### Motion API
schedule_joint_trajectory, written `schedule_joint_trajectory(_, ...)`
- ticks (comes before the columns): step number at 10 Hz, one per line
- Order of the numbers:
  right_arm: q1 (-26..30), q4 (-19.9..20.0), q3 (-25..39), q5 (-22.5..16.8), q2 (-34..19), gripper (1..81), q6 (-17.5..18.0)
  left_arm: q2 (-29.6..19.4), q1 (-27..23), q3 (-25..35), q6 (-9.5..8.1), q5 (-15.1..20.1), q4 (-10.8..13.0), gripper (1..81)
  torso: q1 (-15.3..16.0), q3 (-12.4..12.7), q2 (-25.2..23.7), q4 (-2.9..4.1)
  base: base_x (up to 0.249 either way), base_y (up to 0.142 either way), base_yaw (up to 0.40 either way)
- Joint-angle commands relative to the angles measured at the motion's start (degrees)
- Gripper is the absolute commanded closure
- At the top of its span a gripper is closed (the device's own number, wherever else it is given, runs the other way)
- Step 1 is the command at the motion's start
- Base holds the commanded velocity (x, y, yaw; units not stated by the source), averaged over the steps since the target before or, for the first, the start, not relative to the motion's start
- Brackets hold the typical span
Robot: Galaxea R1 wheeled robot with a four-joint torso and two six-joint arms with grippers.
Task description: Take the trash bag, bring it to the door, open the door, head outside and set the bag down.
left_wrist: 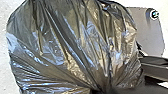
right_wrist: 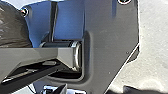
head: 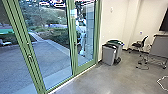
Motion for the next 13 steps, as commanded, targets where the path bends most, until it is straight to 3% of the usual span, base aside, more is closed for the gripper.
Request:
schedule_joint_trajectory(1,1.90,0.04,0.01,-3.32,0.24,1.0,-0.11,-0.33,-3.21,-0.12,0.42,3.80,-0.20,81.1,0.00,0.00,0.00,0.00,0.178,0.000,0.000)
schedule_joint_trajectory(13,1.90,0.04,0.01,-3.32,0.24,1.0,-0.11,-0.15,-3.22,-0.03,0.42,3.89,0.32,81.1,0.02,0.00,0.00,0.00,0.152,0.000,0.000)
